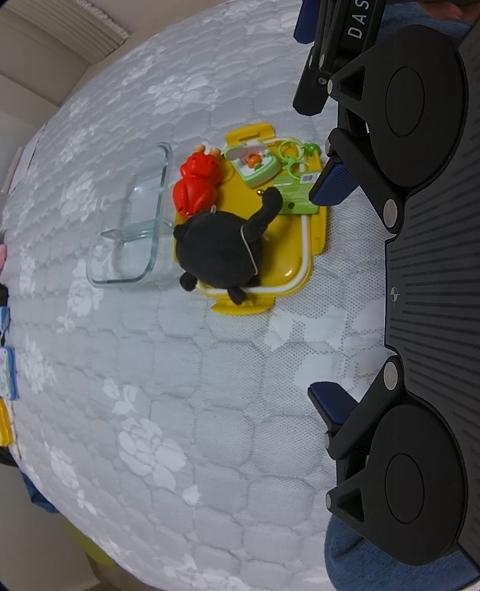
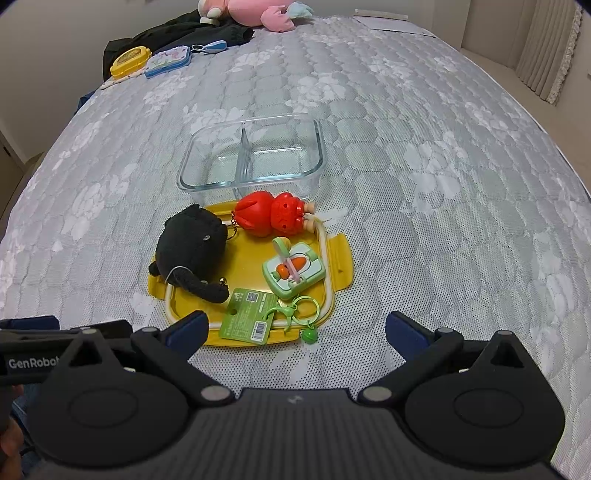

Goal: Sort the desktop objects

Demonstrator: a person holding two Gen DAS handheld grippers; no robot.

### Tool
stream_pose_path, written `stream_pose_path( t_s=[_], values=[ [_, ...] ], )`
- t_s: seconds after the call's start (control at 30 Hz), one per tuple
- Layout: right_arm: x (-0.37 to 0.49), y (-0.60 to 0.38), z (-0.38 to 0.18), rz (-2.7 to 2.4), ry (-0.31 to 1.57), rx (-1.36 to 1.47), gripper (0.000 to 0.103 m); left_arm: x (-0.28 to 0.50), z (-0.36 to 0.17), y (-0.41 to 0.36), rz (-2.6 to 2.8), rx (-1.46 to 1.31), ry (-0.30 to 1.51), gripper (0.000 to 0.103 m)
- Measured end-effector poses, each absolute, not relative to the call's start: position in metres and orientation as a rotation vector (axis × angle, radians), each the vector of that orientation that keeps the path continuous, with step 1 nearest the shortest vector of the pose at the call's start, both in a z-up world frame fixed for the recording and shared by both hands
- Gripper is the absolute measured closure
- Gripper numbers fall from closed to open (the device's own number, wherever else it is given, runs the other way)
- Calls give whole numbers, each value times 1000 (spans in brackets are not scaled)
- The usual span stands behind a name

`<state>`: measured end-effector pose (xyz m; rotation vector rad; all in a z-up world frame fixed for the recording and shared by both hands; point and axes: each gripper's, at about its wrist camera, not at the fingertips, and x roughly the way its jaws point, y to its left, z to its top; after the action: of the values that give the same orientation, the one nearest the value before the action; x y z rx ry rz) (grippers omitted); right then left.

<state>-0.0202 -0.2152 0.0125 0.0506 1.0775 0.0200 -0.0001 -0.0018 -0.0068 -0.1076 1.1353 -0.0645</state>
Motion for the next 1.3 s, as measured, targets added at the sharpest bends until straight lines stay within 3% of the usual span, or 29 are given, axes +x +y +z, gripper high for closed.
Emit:
stream_pose_path(
  t_s=[0.97, 1.17, 1.3],
  values=[
    [-5, -215, -11, 12, 1113, 50, 0, 19, -34, -1, -100, -128, 1187, 0],
    [3, -229, -20, -8, 1021, 79, 0, 30, -46, 0, -116, -131, 1154, 0],
    [10, -241, -29, 5, 839, 151, 0, 46, -60, -8, -127, -62, 1100, 0]
  ],
)
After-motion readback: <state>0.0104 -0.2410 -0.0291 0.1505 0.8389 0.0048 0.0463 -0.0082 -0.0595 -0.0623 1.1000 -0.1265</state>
